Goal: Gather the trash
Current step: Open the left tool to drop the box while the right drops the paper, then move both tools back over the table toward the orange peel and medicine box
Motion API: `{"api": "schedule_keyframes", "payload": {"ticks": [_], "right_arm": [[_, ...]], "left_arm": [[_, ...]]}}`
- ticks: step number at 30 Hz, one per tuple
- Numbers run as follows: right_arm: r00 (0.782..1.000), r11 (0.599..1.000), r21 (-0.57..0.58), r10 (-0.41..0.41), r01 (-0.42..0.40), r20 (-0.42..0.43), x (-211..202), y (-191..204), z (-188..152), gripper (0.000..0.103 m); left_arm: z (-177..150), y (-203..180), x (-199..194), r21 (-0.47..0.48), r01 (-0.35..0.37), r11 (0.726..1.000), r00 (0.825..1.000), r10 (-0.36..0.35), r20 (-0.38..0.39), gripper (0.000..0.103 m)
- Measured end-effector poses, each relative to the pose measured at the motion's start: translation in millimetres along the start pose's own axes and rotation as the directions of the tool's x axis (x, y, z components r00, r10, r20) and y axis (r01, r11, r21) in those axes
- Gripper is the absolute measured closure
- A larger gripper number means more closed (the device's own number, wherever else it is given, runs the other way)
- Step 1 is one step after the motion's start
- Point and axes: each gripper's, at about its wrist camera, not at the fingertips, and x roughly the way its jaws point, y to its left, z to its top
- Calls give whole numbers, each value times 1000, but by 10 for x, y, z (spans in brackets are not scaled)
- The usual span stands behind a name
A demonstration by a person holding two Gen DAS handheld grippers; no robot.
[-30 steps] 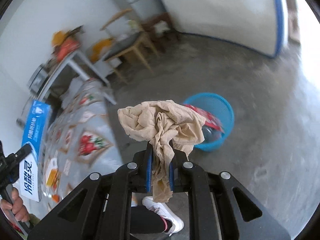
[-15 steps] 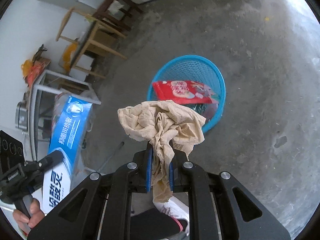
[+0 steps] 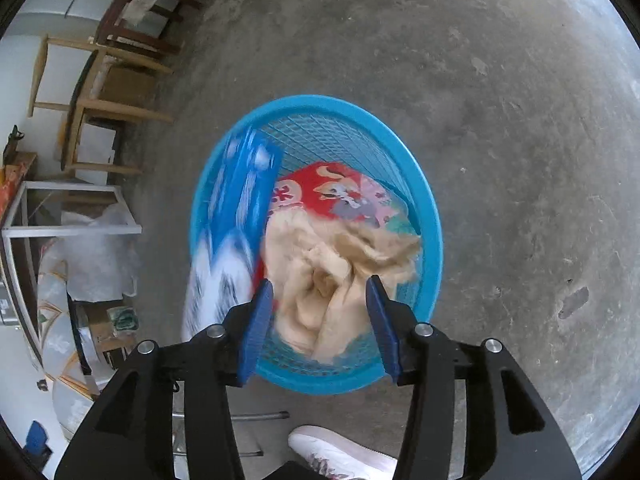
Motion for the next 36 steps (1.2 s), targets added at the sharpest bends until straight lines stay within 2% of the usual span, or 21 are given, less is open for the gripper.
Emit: {"api": "schedule_keyframes", "payload": {"ticks": [4, 6, 9, 14, 18, 23, 27, 29, 32, 36], "right_arm": [[998, 1000, -16, 12, -11, 62, -121, -35, -5, 47], [995, 1000, -16, 22, -21, 93, -220, -27, 14, 45], [989, 1000, -13, 30, -28, 147, -387, -18, 23, 44], [971, 999, -33, 22, -14, 238, -745, 17, -12, 41], [957, 996, -87, 49, -25, 285, -1100, 93, -201, 41], [944, 979, -197, 108, -47, 312, -1591, 316, -656, 35], [943, 955, -282, 171, -88, 285, -1921, 555, -1082, 34], [942, 938, -328, 204, -110, 266, -2054, 734, -1288, 33], [941, 898, -419, 249, -135, 228, -2182, 1092, -1552, 33], [944, 820, -548, 290, -162, 155, -2240, 1712, -1911, 33]], "left_arm": [[-200, 32, -388, 18, -14, 1000, 998, 13, 59, 33], [-203, 60, -524, 25, -14, 1000, 996, 12, 87, 32], [-421, 59, -832, 49, 3, 999, 991, -10, 136, 32], [-865, 172, -1472, 95, -3, 996, 966, -21, 257, 25], [-1277, 436, -1960, 96, -31, 995, 936, -5, 353, 21], [-1888, 1028, -2611, -17, -102, 995, 883, 98, 460, 20], [-2531, 1489, -3100, -134, -151, 979, 810, 200, 551, 20], [-2762, 1649, -3219, -181, -164, 970, 786, 240, 569, 19], [-3118, 1940, -3318, -261, -152, 953, 766, 280, 578, 19], [-3350, 2166, -3251, -334, -141, 932, 758, 319, 569, 19]]}}
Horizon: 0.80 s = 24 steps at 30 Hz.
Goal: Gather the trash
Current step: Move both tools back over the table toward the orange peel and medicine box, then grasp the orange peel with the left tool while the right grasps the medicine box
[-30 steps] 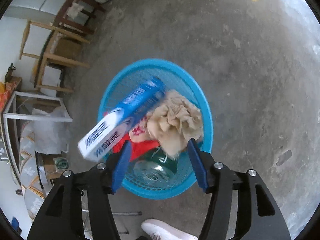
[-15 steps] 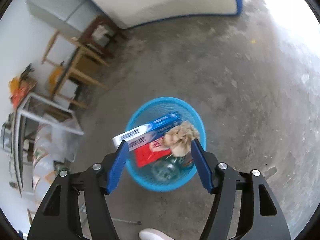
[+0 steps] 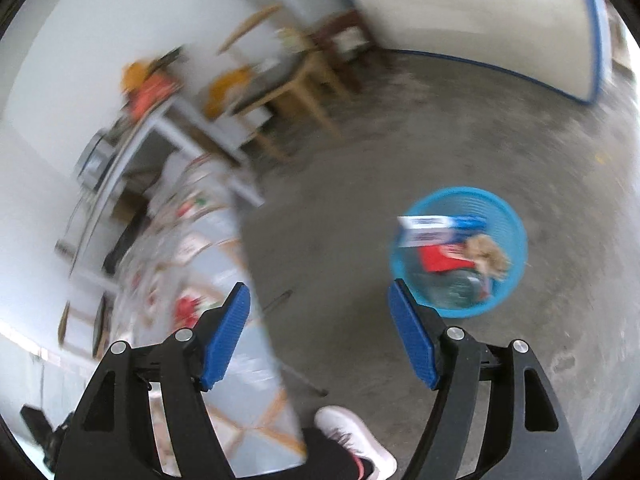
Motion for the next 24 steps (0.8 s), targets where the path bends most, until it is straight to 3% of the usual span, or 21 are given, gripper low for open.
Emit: {"api": "schedule_keyframes", "payload": {"ticks": [6, 10, 12, 16, 19, 24], "right_arm": [[978, 960, -229, 126, -162, -167, 349, 1240, -294, 33], [953, 895, -389, 107, -216, -283, 579, 1968, -734, 33], [940, 860, -448, 93, -242, -329, 663, 2267, -993, 33], [932, 808, -530, 62, -258, -358, 715, 2587, -1334, 33], [929, 795, -546, 59, -265, -366, 695, 2657, -1382, 33], [928, 781, -566, 44, -264, -371, 712, 2768, -1356, 33]], "left_arm": [[-174, 97, 116, 54, -66, 996, 996, 63, 58, 19], [-239, 132, 149, 71, -34, 997, 996, 29, 81, 19], [-259, 169, 237, 56, -34, 998, 998, 30, 59, 28], [-273, 230, 429, 36, -86, 996, 996, 86, -2, 49], [-309, 225, 573, 63, -137, 989, 989, 140, -41, 59], [-388, 109, 670, 153, -191, 970, 979, 199, -40, 64]]}}
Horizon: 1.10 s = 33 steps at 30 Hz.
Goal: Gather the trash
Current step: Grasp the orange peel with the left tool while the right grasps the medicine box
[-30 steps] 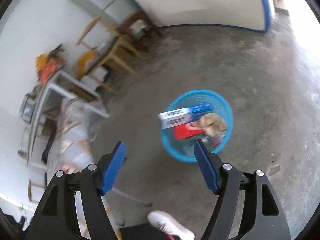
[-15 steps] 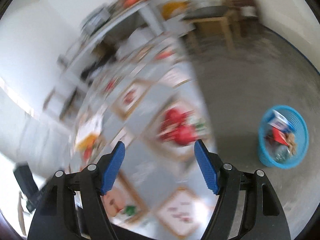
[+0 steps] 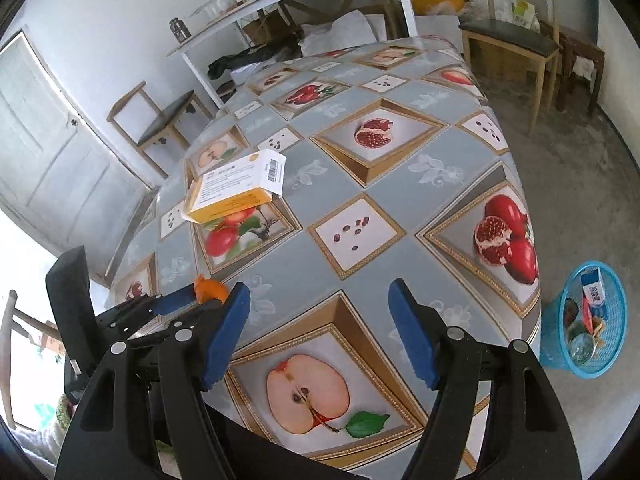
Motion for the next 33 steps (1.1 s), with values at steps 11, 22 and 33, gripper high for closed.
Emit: {"api": "schedule_keyframes", "payload": {"ticks": [11, 22, 33], "right_arm": [[997, 975, -217, 42, -54, -59, 373, 483, 568, 33], [975, 964, -228, 92, -138, -202, 1672, 1084, 1553, 33], [902, 973, -50, 189, -226, -388, 2036, 782, 1461, 33]], "left_arm": [[-10, 170, -17, -67, -9, 998, 999, 11, 31, 84], [-146, 560, -201, -180, -27, 983, 998, 37, 54, 85], [-237, 726, -299, -223, -2, 975, 998, 16, 63, 85]]}}
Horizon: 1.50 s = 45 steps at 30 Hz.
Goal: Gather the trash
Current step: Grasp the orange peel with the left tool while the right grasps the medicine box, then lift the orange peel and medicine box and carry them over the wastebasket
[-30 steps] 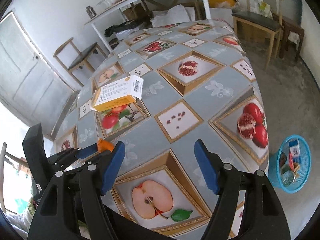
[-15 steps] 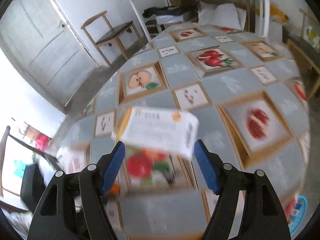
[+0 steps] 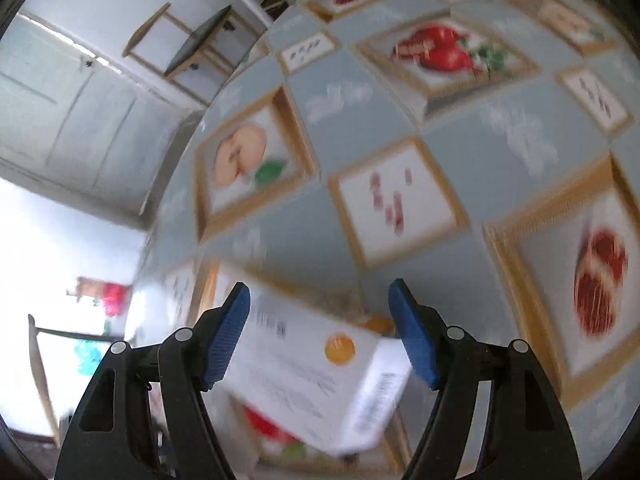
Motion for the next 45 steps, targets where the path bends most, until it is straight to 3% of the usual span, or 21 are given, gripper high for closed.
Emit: {"api": "schedule_keyframes", "payload": {"ticks": [5, 9, 11, 14, 21, 24, 25, 26, 39, 45], "right_arm": [[997, 998, -41, 50, -52, -62, -175, -9, -500, 33], [999, 988, -146, -41, 38, -18, -248, 197, -606, 33], [997, 980, -181, -80, 80, 4, -221, 301, -568, 25], [991, 962, -240, -132, 131, 11, -91, 486, -459, 23], [957, 891, -358, -291, 280, 25, 247, 779, -355, 21], [946, 881, -354, -320, 314, 44, 260, 769, -382, 24], [945, 883, -346, -323, 318, 47, 230, 748, -411, 32], [944, 884, -338, -326, 322, 47, 212, 734, -439, 32], [933, 921, -161, -338, 354, 123, -511, 310, -1358, 33], [937, 945, -61, -308, 321, 165, -776, 98, -1700, 33]], "left_arm": [[-12, 98, -38, -14, 5, 1000, 1000, -5, 2, 85], [-7, 125, -44, -24, 7, 1000, 1000, -7, 5, 85], [-3, 127, -43, -28, 6, 1000, 1000, -6, 3, 85], [-2, 133, -48, -39, 4, 999, 1000, -4, 1, 85], [10, 161, -44, -54, 7, 998, 1000, -7, -4, 85], [6, 152, -48, -57, 5, 998, 1000, -6, -4, 85], [4, 149, -50, -58, 5, 998, 1000, -5, -4, 85], [1, 147, -51, -59, 7, 998, 1000, -7, -4, 85], [4, 68, -16, -72, 61, 996, 998, -63, -29, 85], [10, -100, -20, -46, 78, 996, 996, -80, -36, 85]]}}
